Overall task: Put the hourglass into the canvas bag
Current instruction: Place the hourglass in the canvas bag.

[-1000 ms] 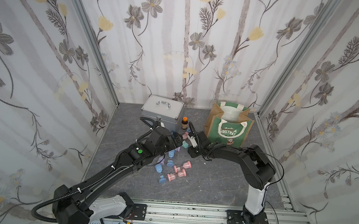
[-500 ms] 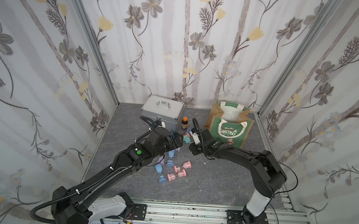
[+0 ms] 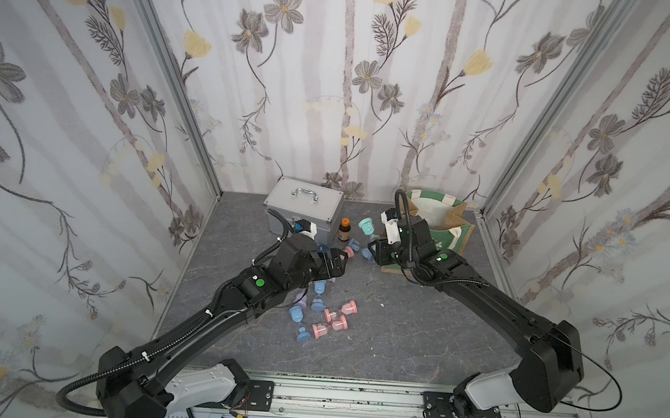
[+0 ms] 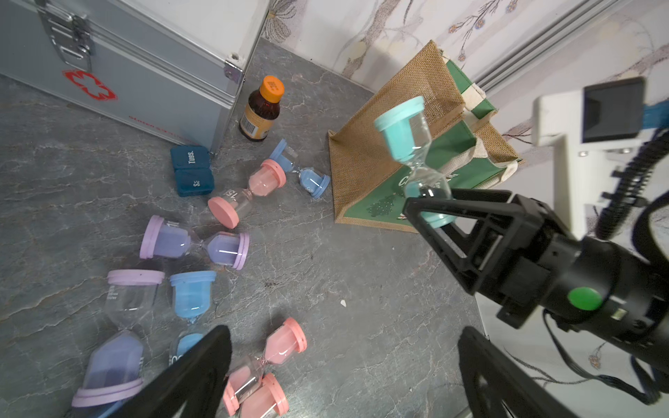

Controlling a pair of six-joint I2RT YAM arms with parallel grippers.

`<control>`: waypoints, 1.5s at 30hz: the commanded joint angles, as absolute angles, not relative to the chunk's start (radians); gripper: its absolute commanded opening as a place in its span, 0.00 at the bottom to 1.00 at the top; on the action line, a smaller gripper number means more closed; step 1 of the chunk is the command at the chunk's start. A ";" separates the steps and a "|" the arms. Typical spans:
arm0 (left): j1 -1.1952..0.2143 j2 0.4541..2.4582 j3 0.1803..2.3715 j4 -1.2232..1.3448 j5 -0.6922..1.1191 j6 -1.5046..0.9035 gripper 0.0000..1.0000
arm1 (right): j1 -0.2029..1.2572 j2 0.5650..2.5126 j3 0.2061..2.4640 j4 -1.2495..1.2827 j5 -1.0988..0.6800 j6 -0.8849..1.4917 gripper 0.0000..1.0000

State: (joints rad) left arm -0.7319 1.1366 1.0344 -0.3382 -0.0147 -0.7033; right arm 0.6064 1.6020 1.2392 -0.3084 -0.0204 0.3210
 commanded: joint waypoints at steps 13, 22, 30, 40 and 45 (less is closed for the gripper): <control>-0.750 1.256 1.081 -0.192 0.071 -0.641 1.00 | 0.421 1.490 1.378 -0.440 0.008 0.368 0.24; -0.756 1.314 1.167 -0.204 0.098 -0.714 1.00 | 0.330 1.523 1.474 -0.438 0.148 0.395 0.22; -0.755 1.447 1.405 -0.378 0.138 -0.911 1.00 | 0.289 1.720 1.556 -0.450 0.260 0.402 0.19; -0.754 1.531 1.539 -0.407 0.241 -1.031 1.00 | 0.237 1.968 1.669 -0.489 0.179 0.401 0.22; -0.752 1.527 1.530 -0.392 0.248 -1.033 1.00 | 0.228 2.056 1.687 -0.490 0.156 0.400 0.25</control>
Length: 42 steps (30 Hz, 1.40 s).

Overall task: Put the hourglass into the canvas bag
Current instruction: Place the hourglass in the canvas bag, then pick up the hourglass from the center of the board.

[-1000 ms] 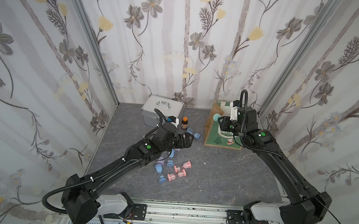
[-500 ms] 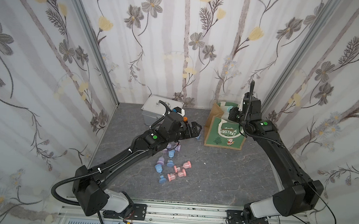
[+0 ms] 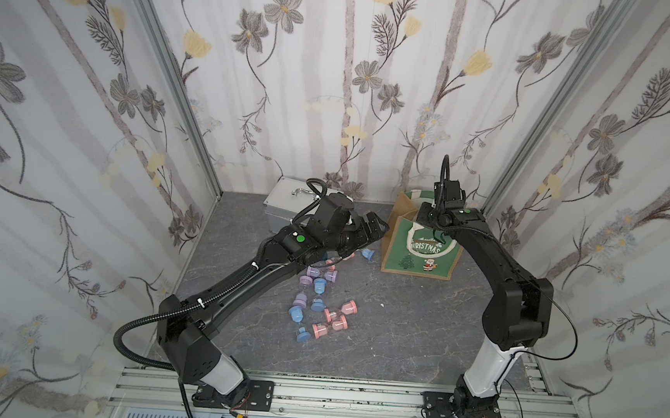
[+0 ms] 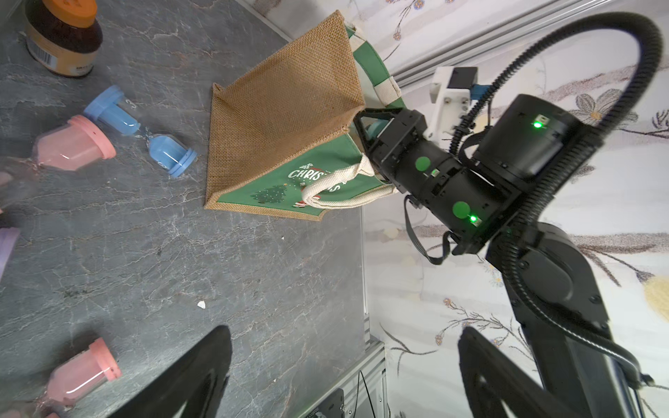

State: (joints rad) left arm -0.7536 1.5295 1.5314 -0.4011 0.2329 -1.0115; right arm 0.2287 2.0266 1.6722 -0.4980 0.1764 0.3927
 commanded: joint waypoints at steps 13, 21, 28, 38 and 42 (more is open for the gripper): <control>-0.745 1.534 1.500 -0.361 0.249 -1.029 1.00 | 0.227 2.007 1.663 -0.469 0.149 0.394 0.66; -0.743 1.528 1.476 -0.340 0.265 -1.029 1.00 | 0.257 1.852 1.642 -0.467 0.155 0.387 0.79; -0.739 1.511 1.486 -0.368 0.269 -1.028 1.00 | 0.380 1.709 1.580 -0.448 0.229 0.333 0.85; -0.724 1.414 1.382 -0.357 0.219 -1.029 1.00 | 0.556 1.562 1.366 -0.372 0.176 0.305 0.89; -0.724 1.364 1.355 -0.369 0.188 -1.010 1.00 | 0.613 1.567 1.275 -0.308 0.140 0.300 0.89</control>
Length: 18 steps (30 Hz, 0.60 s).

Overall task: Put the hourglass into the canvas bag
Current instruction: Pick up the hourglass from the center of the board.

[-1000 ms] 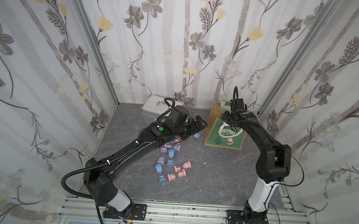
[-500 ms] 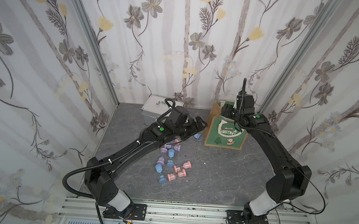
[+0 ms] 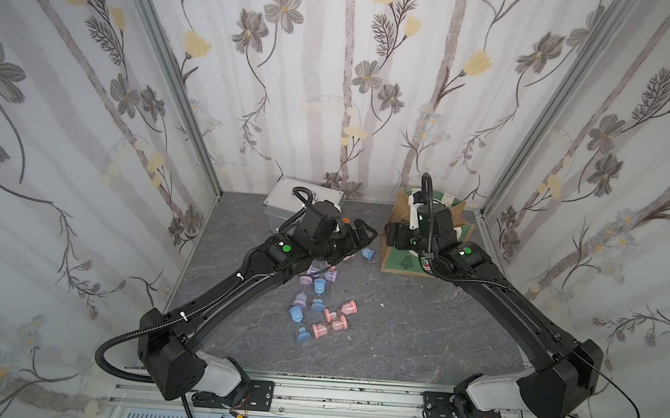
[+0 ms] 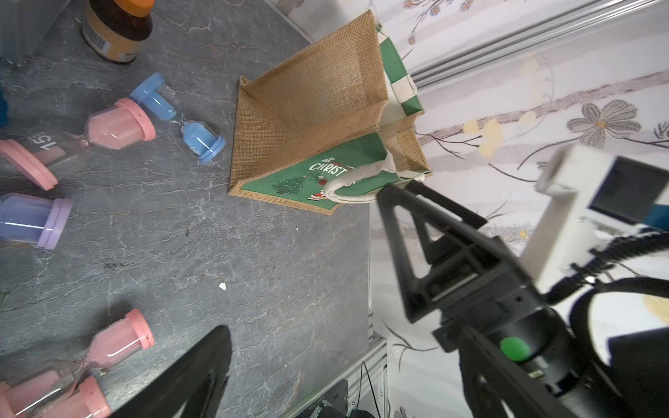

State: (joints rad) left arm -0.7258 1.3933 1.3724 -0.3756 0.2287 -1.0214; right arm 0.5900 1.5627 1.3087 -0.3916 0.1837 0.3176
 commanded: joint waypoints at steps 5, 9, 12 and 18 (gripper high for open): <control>-0.712 1.267 1.256 -0.363 0.117 -0.983 1.00 | 0.682 1.654 1.233 -0.215 0.073 0.268 0.88; -0.709 1.181 1.178 -0.402 0.022 -0.933 1.00 | 0.739 1.762 1.249 -0.161 0.022 0.225 0.83; -0.707 1.129 1.123 -0.448 -0.043 -0.902 1.00 | 0.761 1.841 1.279 -0.128 -0.013 0.216 0.80; -0.707 1.060 1.045 -0.530 -0.126 -0.859 1.00 | 0.768 1.972 1.348 -0.113 -0.064 0.175 0.74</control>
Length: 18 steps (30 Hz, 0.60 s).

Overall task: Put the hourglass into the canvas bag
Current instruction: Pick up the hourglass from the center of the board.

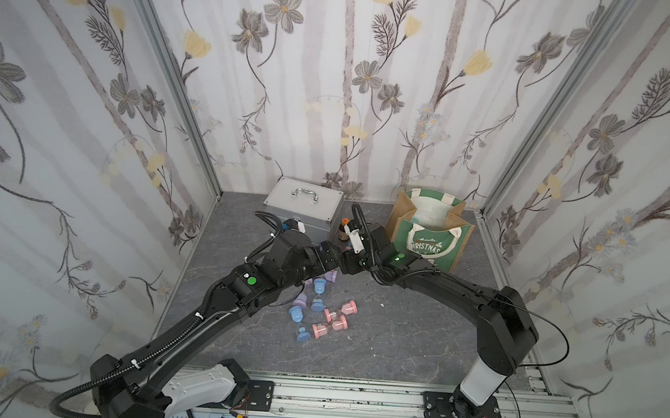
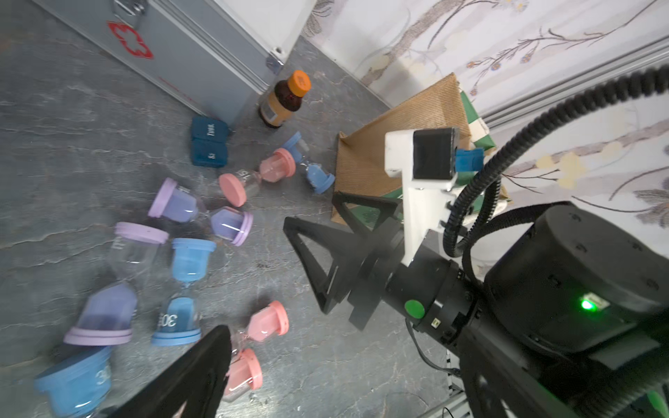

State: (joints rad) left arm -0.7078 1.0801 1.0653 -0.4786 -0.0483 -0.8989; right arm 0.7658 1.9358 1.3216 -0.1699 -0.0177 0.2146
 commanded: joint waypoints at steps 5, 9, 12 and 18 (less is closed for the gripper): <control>-0.707 1.012 0.973 -0.554 -0.166 -0.833 1.00 | 0.834 2.017 1.373 -0.141 -0.036 0.281 0.72; -0.707 0.989 0.928 -0.567 -0.190 -0.803 1.00 | 0.897 2.034 1.381 -0.151 0.039 0.389 0.71; -0.707 0.974 0.912 -0.588 -0.214 -0.797 1.00 | 0.917 2.070 1.408 -0.197 0.041 0.498 0.70; -0.707 0.932 0.877 -0.603 -0.231 -0.779 1.00 | 0.975 2.104 1.410 -0.223 0.082 0.608 0.70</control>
State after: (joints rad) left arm -0.7078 0.9463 0.8864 -0.5854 -0.1940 -0.7979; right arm 0.9581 2.0884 1.3960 -0.2031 0.0368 0.5209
